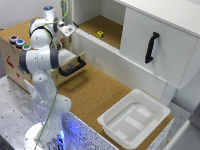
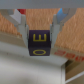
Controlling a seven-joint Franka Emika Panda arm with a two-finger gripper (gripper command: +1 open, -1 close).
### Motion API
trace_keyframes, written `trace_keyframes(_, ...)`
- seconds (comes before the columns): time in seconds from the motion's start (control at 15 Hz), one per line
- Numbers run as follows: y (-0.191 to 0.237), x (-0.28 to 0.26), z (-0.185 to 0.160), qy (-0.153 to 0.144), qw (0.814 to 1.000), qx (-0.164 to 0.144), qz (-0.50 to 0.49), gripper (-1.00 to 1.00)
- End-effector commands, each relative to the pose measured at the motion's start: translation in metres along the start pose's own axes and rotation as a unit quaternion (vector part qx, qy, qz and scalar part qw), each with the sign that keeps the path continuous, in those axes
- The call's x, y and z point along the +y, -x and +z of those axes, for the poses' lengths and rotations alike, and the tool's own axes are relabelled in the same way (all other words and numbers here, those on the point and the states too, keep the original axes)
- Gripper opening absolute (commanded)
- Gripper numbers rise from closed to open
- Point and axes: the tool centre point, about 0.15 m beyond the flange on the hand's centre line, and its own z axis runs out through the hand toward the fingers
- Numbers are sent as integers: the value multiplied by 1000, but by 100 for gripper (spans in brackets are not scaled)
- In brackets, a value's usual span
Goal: Put the purple object on top of the drawer
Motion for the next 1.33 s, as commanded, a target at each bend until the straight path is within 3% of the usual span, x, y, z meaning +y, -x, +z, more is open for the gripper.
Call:
trace_keyframes(0.0,-62,43,-29,2,998,-56,-12,-100)
trace_keyframes(0.33,-90,74,-12,-20,999,-34,-5,-100)
trace_keyframes(0.8,-86,69,4,-58,995,-72,31,-100)
trace_keyframes(1.27,-82,54,28,-92,993,-65,39,-100)
